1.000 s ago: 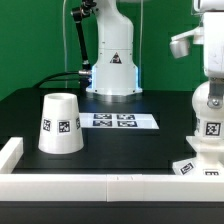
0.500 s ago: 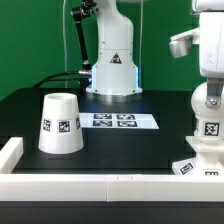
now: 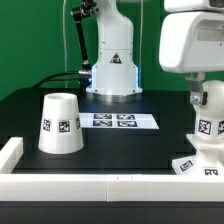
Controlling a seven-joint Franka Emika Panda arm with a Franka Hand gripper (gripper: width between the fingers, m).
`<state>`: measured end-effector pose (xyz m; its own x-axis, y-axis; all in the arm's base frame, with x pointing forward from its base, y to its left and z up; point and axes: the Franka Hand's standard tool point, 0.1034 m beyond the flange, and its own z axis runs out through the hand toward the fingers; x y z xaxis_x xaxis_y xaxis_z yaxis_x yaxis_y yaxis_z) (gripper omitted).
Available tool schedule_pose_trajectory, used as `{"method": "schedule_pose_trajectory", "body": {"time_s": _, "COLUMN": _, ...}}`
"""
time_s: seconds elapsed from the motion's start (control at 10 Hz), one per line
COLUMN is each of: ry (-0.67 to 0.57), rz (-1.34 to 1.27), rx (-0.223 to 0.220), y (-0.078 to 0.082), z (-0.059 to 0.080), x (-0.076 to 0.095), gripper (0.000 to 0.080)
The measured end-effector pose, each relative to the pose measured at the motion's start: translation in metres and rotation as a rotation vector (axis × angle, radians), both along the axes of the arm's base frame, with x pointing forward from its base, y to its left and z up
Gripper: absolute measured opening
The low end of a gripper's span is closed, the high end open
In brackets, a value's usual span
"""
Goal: Assemble lamp
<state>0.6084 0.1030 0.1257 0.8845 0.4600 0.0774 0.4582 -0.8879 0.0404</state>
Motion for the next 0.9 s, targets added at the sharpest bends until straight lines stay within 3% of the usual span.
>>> {"method": "schedule_pose_trajectory", "body": {"time_s": 0.7, "ry": 0.000, "rz": -0.469, "rx": 0.036, "y": -0.0061, "z": -0.0012, "x": 0.0006, "gripper": 0.0578}}
{"method": "schedule_pose_trajectory", "body": {"time_s": 0.9, "ry": 0.006, "rz": -0.735, "rx": 0.069, "y": -0.0088, "z": -0.0017, "x": -0.0025, "gripper": 0.0579}}
